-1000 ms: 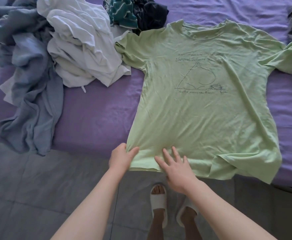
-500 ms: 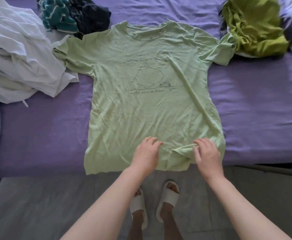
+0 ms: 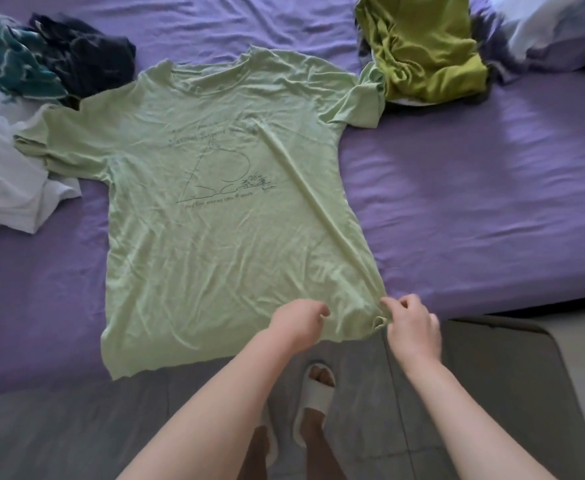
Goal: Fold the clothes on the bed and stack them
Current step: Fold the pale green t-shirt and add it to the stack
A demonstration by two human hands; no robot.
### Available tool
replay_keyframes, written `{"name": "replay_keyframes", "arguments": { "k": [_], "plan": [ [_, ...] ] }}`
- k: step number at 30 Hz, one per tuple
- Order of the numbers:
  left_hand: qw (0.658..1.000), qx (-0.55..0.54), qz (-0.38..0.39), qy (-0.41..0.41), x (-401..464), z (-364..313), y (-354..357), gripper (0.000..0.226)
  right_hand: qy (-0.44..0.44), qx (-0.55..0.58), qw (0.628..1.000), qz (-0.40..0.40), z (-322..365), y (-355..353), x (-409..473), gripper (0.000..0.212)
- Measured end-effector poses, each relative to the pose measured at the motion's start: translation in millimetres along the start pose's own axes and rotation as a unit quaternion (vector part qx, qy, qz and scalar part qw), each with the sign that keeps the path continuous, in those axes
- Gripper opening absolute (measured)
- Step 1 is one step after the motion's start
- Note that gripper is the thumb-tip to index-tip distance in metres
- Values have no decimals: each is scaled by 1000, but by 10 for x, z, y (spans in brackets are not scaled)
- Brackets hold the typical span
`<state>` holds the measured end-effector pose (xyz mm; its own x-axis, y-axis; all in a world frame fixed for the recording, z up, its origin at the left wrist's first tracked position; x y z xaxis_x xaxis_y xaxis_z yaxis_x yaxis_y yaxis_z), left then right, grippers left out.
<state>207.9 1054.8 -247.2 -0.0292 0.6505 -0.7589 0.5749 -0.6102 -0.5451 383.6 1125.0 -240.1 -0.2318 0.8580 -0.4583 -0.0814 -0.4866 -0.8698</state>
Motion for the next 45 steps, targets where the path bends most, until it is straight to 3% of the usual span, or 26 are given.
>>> {"name": "replay_keyframes", "arguments": {
  "k": [4,7,9,12,14,19,23,27,30,33,36,41,45],
  "plan": [
    [993,20,-113,0,109,-91,-259,39,-57,16,998,-3,117,-103,72,53],
    [989,104,-106,6,167,-78,-395,50,-201,-35,976,76,501,-31,142,71],
    [988,132,-83,1,212,-40,-426,55,-248,-109,954,127,626,58,198,65],
    [989,133,-62,-13,289,44,-503,60,-156,-145,970,120,564,-61,393,40],
    [988,136,-67,-16,368,82,-651,60,-143,-131,977,84,644,-198,513,35],
    [985,150,-88,-2,690,135,-1226,59,-167,-38,983,64,1138,-428,967,53],
    [980,172,-92,25,1054,235,-1700,62,-150,-33,984,85,1489,-540,1524,62],
    [973,208,-98,32,1455,354,-2041,60,-176,-105,970,128,1792,-532,2045,60],
    [960,256,-105,34,1737,406,-2194,64,-146,-191,961,138,1704,-567,2387,62],
    [949,289,-118,47,1955,389,-2348,67,-116,-229,961,105,1638,-689,2584,62],
    [951,278,-123,46,2156,294,-2566,67,-171,-225,958,54,1837,-910,2683,53],
    [961,209,-168,59,2489,70,-3105,60,-245,-249,928,-132,2045,-1684,3190,36],
    [948,170,-251,94,2770,-161,-3611,59,-206,-309,917,-147,1935,-1984,3719,37]
  ]
}}
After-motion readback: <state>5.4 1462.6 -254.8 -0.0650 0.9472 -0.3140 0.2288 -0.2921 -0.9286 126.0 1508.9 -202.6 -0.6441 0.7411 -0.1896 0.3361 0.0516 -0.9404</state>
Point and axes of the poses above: each hand's wrist, its own x-axis towards the middle knuckle, its own y-axis out of the palm, z = x × y, the point moved 6 cm from there along x, towards the middle knuckle, and after that the axes turned 6 degrees about x, right-handed, at the moved point
